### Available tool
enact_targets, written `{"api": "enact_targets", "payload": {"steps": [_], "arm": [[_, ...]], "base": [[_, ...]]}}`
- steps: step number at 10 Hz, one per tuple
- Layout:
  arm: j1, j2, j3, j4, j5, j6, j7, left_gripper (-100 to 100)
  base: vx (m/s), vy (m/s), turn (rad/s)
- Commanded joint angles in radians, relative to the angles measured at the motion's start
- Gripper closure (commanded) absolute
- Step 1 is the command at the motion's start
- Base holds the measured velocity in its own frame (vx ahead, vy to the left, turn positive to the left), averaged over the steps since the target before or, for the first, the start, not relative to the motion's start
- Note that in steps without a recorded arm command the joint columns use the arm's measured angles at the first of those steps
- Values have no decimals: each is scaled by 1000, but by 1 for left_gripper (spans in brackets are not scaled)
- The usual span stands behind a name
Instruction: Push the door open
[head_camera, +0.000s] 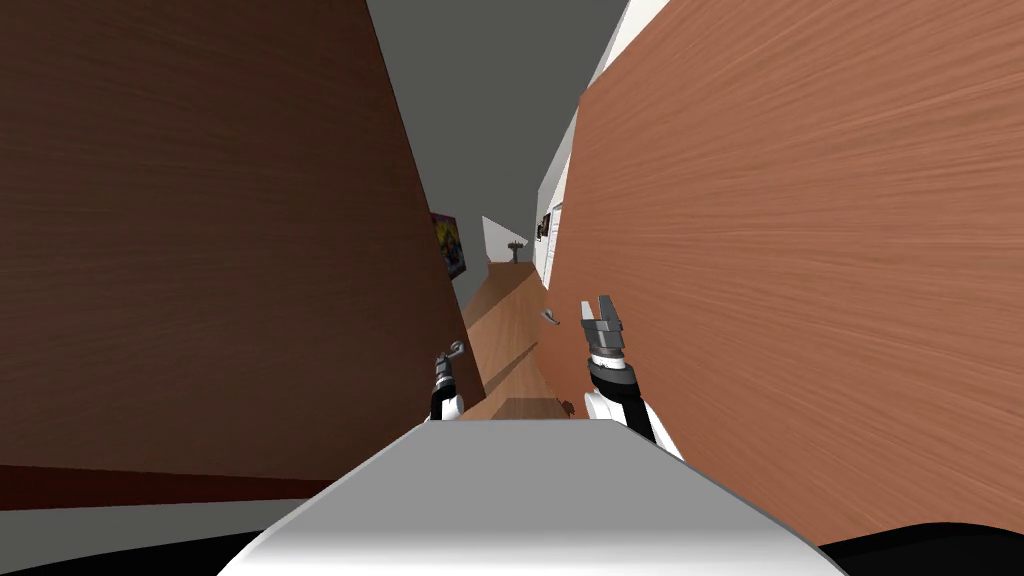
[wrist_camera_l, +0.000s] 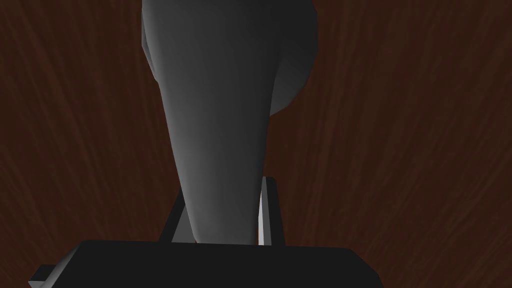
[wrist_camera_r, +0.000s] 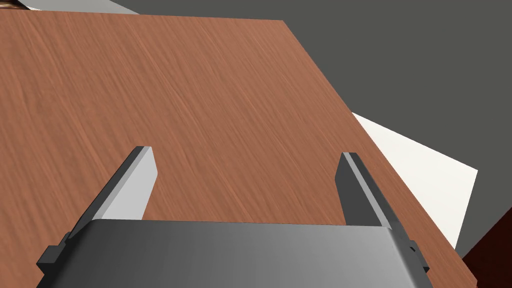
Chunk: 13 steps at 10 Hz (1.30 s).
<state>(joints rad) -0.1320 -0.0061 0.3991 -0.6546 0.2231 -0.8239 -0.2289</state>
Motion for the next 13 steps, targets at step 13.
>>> {"api": "enact_targets", "payload": {"steps": [13], "arm": [[14, 58, 84, -54, 167, -33, -126, 100]], "base": [[139, 70, -14]]}}
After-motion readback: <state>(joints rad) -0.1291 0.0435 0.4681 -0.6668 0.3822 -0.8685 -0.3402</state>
